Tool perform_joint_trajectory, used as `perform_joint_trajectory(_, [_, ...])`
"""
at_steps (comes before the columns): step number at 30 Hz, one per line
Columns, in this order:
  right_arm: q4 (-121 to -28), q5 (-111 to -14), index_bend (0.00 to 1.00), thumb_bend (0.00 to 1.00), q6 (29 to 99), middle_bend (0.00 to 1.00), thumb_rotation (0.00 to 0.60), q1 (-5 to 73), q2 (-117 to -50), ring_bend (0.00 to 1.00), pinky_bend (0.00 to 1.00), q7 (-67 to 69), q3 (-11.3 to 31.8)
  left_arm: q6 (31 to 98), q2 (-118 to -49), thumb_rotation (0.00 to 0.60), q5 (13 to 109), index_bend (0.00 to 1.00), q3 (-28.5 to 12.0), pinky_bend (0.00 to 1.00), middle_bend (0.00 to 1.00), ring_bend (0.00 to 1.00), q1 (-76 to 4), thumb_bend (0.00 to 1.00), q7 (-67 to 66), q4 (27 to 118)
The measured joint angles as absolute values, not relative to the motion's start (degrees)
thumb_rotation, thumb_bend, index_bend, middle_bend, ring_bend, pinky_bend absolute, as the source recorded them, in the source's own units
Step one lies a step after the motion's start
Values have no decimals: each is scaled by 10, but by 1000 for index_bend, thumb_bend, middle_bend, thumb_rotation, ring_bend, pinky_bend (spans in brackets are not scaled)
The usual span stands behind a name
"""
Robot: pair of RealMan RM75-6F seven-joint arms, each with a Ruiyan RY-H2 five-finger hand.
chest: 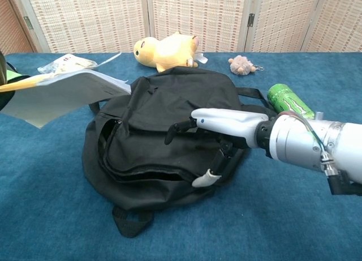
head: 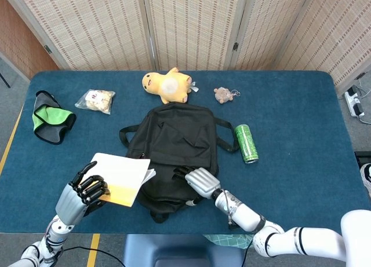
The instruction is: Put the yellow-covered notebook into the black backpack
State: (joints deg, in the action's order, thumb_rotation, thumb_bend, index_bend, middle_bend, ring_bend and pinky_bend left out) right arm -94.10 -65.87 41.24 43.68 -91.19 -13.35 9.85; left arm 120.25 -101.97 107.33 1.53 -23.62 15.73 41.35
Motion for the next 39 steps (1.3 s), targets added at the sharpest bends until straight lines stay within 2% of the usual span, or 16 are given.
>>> perform_joint_trajectory(9, [-946,-629,299,338,412,173,600,454,-900,127,202,-124,103,1199,-1021,600,1073,766,14,205,653,513,-236,480,161,414])
perform_joint_trajectory(18, [-953,-607,320,354,397,179,600,472,-882,128,203,-112,100,1200,-1022,600,1075,763,16,204,653,514,-236,480,163,412])
perform_joint_trajectory(20, [-950,-603,374,375,397,183,600,476,-885,133,203,-112,99,1199,-1024,600,1075,762,16,204,653,514,-236,480,164,410])
perform_joint_trajectory(24, [-942,-596,654,466,405,253,600,483,-898,173,228,-119,98,1197,-1026,600,1074,762,15,207,653,513,-237,479,168,406])
perform_joint_trajectory(25, [-940,-593,690,486,412,269,600,485,-903,182,234,-124,98,1197,-1026,600,1073,762,15,210,653,514,-237,479,171,405])
perform_joint_trajectory(30, [-935,-565,764,558,442,310,600,491,-916,211,235,-138,108,1204,-1026,600,1079,759,19,222,657,520,-238,479,178,396])
perform_joint_trajectory(39, [-939,-462,818,606,479,349,600,506,-924,242,251,-143,157,1235,-1041,600,1112,760,34,288,687,563,-244,481,182,377])
